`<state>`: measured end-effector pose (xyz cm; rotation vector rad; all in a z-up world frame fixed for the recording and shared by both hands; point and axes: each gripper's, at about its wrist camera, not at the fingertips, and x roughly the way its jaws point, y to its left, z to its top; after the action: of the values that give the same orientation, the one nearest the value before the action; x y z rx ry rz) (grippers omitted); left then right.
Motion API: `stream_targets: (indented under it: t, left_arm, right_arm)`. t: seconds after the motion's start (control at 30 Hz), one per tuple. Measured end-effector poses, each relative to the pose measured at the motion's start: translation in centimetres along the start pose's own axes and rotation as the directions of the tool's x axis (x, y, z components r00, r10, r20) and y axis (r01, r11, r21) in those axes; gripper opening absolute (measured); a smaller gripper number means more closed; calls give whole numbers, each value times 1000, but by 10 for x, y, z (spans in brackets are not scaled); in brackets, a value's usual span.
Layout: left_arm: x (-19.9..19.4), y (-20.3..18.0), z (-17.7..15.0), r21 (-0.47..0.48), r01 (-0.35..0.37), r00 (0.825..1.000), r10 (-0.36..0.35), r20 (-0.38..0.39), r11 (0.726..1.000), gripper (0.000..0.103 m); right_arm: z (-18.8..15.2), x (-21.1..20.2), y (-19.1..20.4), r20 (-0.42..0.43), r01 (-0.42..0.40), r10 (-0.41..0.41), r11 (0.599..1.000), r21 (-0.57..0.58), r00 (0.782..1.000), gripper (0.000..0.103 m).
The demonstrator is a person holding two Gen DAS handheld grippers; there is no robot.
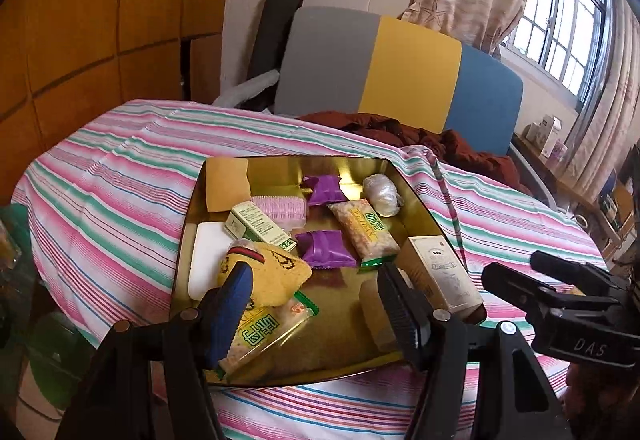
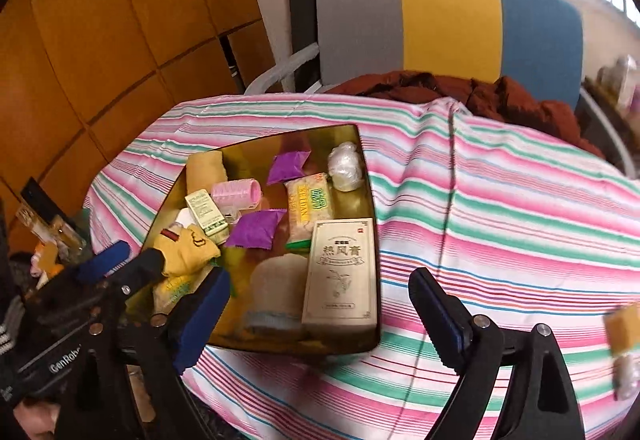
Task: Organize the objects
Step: 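Release the cream toy and white ball into the gold tray with both grippers, then move both grippers back to the yellow sponge and last white ball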
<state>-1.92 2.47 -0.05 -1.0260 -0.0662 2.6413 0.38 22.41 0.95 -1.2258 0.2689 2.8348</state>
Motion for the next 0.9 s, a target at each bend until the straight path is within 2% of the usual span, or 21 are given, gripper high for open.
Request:
stream_targets:
  t: [0.2,0.67,0.9]
  left_arm:
    - [-7,-14,-2,53,15,1000,-15,15,998,66]
    - [-12,-47,0,171,41,999,-46,24,984,66]
    - [-13,-68,6,217,101,994,-110,29,971,66]
  right_arm:
    - [-12,-11,-8,39,85,-84,996,-19,996,95]
    - [-21,-26,-28,65,135,-134,991,-14,989,97]
    - [-28,-35,-57,52,170,-172,985,30,984,98]
